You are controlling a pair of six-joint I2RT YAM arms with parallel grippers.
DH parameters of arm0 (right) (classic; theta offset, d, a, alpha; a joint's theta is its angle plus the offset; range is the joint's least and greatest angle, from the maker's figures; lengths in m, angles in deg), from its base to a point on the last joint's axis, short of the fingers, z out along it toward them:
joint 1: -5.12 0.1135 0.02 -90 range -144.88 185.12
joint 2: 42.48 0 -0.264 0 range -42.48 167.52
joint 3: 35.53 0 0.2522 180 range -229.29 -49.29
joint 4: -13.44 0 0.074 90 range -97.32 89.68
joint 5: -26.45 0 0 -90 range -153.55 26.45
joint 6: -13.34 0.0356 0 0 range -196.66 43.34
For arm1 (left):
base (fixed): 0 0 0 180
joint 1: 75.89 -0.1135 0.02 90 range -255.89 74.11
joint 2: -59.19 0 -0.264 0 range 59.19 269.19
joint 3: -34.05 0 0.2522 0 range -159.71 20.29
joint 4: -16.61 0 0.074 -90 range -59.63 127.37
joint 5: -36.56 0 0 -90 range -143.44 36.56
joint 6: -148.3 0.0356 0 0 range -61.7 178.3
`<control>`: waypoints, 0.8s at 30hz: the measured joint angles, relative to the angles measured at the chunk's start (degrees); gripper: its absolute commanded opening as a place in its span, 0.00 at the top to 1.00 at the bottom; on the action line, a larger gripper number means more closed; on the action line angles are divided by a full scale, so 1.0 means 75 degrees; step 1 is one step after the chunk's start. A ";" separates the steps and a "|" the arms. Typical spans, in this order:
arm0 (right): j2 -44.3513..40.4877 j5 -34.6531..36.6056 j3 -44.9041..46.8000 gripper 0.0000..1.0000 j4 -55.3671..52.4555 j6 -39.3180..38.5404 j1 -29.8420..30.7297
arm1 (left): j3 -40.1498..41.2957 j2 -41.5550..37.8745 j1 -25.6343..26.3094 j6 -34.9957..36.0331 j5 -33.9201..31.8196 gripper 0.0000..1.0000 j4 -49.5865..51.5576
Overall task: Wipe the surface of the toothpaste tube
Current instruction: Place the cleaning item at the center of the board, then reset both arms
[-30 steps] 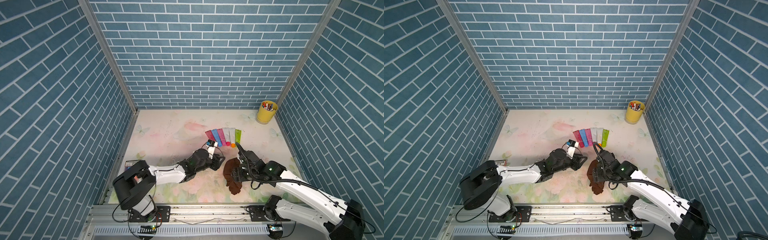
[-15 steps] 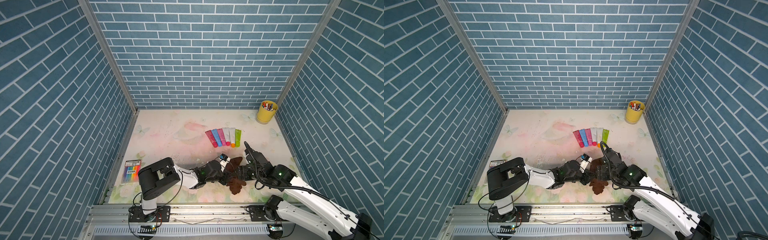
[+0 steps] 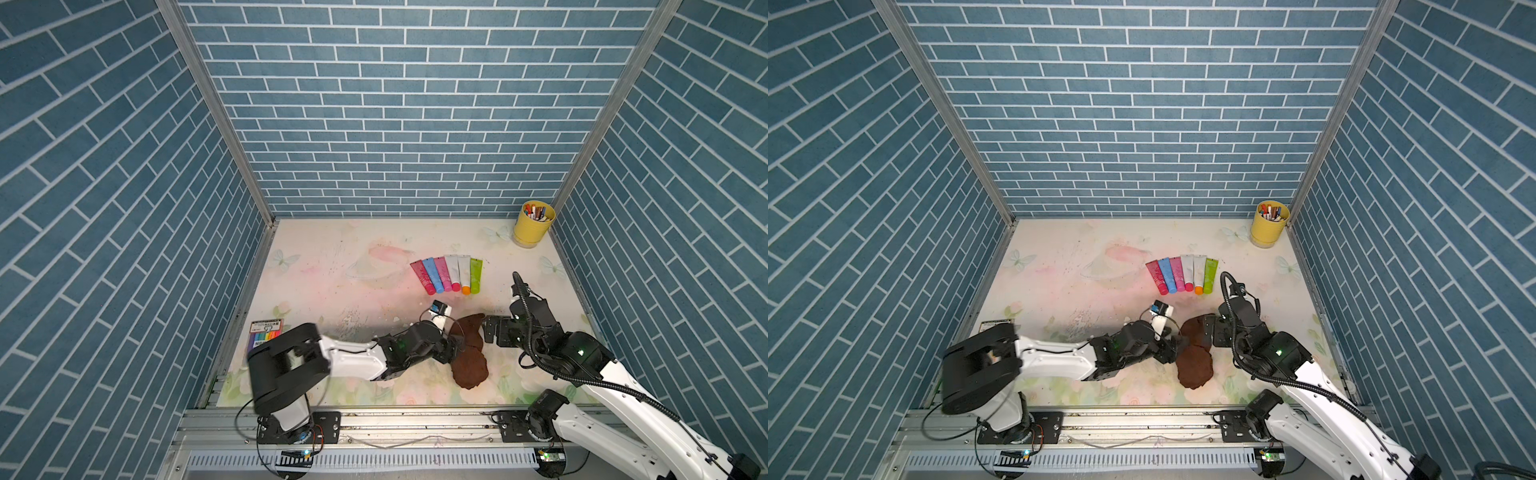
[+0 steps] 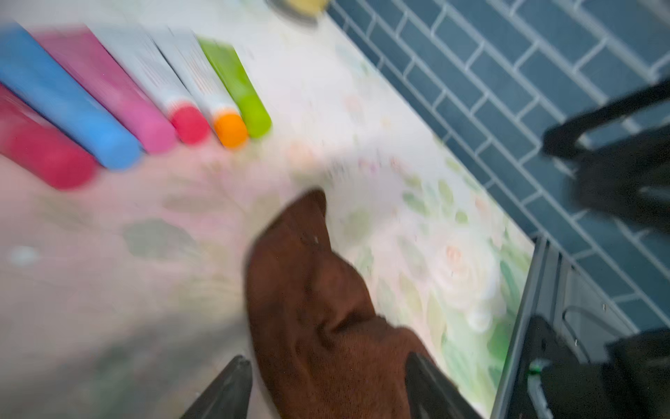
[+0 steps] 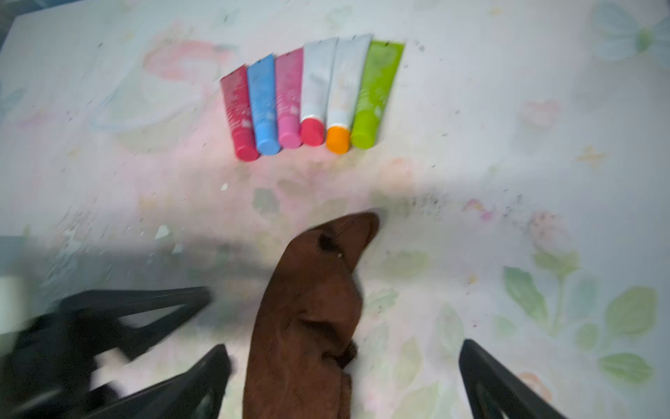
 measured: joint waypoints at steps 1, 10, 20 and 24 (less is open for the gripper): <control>0.0052 0.0254 0.0000 0.01 0.0143 -0.0157 -0.0181 | 0.0000 -0.0536 -0.0114 0.0192 -0.0434 0.21 0.0178; 0.1565 0.0819 -0.0184 0.01 0.1897 -0.1545 -0.2407 | 0.1964 -0.4759 -0.3678 0.2430 -0.3147 0.00 0.0140; 0.4978 -0.1582 -0.0152 0.01 0.4232 -0.2005 -0.5616 | 0.5004 -0.3483 -0.6152 0.4229 -0.2946 0.00 -0.3179; 0.5225 -0.1734 0.0099 0.01 0.5047 -0.2200 -0.5683 | 0.4980 -0.2562 -0.6860 0.4261 -0.2183 0.00 -0.4159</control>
